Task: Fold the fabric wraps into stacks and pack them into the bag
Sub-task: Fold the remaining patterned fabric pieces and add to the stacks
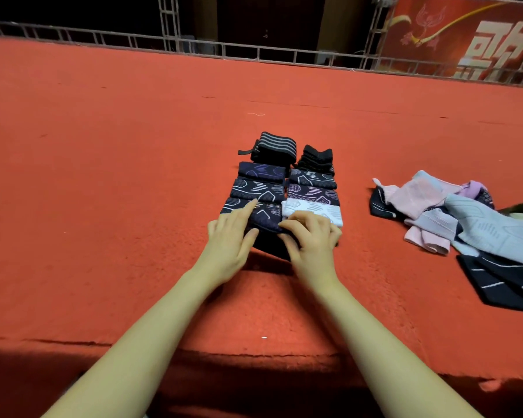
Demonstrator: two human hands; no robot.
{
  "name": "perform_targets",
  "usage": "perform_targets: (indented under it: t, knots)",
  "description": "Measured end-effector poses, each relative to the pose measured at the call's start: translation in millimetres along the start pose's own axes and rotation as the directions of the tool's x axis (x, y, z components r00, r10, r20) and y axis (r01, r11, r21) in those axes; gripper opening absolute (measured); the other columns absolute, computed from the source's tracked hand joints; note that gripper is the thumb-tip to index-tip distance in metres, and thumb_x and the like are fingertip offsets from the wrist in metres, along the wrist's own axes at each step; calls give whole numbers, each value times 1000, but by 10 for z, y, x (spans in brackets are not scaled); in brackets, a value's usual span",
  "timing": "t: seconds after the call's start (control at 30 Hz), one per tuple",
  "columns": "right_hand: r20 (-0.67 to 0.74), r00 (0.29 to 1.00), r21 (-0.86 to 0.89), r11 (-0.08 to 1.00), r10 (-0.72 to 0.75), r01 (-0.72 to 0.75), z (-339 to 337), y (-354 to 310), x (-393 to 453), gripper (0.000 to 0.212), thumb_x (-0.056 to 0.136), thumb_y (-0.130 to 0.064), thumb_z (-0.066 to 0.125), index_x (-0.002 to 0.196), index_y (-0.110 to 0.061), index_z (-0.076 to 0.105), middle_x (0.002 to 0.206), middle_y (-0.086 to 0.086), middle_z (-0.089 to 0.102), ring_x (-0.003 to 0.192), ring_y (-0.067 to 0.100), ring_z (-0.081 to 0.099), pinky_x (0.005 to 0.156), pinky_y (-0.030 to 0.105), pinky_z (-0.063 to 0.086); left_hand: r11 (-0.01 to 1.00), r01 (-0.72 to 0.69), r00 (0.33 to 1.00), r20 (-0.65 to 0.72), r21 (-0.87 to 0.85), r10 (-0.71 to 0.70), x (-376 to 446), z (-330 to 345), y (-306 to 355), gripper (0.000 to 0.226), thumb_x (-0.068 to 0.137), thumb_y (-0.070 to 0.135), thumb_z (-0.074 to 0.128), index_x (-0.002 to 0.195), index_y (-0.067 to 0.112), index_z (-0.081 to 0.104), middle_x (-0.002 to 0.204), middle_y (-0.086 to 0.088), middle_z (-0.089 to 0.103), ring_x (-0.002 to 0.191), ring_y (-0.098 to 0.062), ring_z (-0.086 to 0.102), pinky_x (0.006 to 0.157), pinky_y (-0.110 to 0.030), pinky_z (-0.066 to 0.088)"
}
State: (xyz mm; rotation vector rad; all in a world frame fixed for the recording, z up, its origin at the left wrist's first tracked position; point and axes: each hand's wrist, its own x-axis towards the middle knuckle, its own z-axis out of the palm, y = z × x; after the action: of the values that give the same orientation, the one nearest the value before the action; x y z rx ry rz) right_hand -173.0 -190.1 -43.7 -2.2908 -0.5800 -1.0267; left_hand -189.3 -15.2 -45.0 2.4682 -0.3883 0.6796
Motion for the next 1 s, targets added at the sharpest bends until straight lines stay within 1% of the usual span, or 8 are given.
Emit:
perform_targets:
  t: [0.17, 0.33, 0.47, 0.67, 0.73, 0.87, 0.93, 1.0]
  knots:
    - [124, 984, -33, 990, -129, 134, 133, 20, -13, 24, 80, -37, 57, 94, -24, 71, 104, -4, 62, 96, 18, 43, 79, 26, 15, 997, 64, 998, 26, 44, -65, -157, 22, -221, 57, 86, 51, 26, 118, 16, 56, 115, -4, 49, 102, -26, 45, 78, -28, 19]
    - [226, 973, -32, 998, -54, 63, 105, 103, -199, 43, 81, -52, 53, 113, -26, 67, 116, -7, 61, 105, 13, 43, 83, 24, 14, 997, 81, 996, -31, -11, -82, -312, 55, -279, 50, 87, 52, 33, 112, 19, 61, 114, 1, 54, 101, -18, 44, 77, -25, 19]
    - [197, 980, 38, 998, 36, -45, 88, 103, -150, 34, 82, -50, 52, 98, -27, 72, 108, -7, 63, 103, 11, 42, 79, 23, 12, 996, 87, 989, -117, -23, -89, -257, 46, -224, 40, 87, 47, 42, 106, 20, 66, 102, 3, 59, 94, -16, 48, 75, -25, 22]
    - [84, 995, -17, 999, -47, 48, 158, -22, 102, 23, 78, -40, 59, 86, -25, 74, 101, -2, 63, 94, 17, 42, 74, 25, 12, 989, -13, 962, -268, 149, 53, -114, -74, -312, 27, 83, 31, 54, 95, 12, 70, 101, -5, 63, 94, -18, 48, 73, -28, 28]
    - [159, 982, -18, 994, -103, 107, 204, -24, 84, 24, 77, -43, 58, 84, -26, 74, 103, -3, 64, 96, 17, 43, 75, 25, 12, 970, -59, 970, -218, 234, 111, -157, -108, -432, 23, 82, 28, 54, 93, 12, 67, 104, -8, 63, 96, -22, 49, 73, -32, 35]
    - [414, 898, -1, 986, -150, 165, 272, 51, -179, 34, 77, -56, 50, 83, -32, 73, 105, -12, 66, 101, 10, 48, 76, 26, 11, 929, -199, 978, 120, 313, 170, -389, -98, -597, 31, 83, 39, 50, 88, 13, 65, 113, -8, 65, 101, -23, 61, 80, -32, 40]
    - [454, 884, 2, 992, -114, 127, 250, 57, -241, 36, 78, -57, 49, 90, -33, 73, 107, -14, 67, 103, 6, 51, 79, 28, 15, 936, -166, 974, 200, 311, 107, -454, -110, -547, 41, 84, 49, 46, 88, 13, 65, 115, -4, 66, 105, -19, 61, 85, -33, 43]
    - [469, 876, -48, 986, -116, 157, 248, 69, -260, 39, 80, -56, 46, 99, -33, 73, 113, -11, 68, 106, 10, 58, 83, 30, 18, 944, -104, 978, 203, 313, 40, -432, -117, -480, 45, 86, 50, 42, 95, 14, 67, 116, -4, 67, 105, -18, 63, 87, -35, 46]
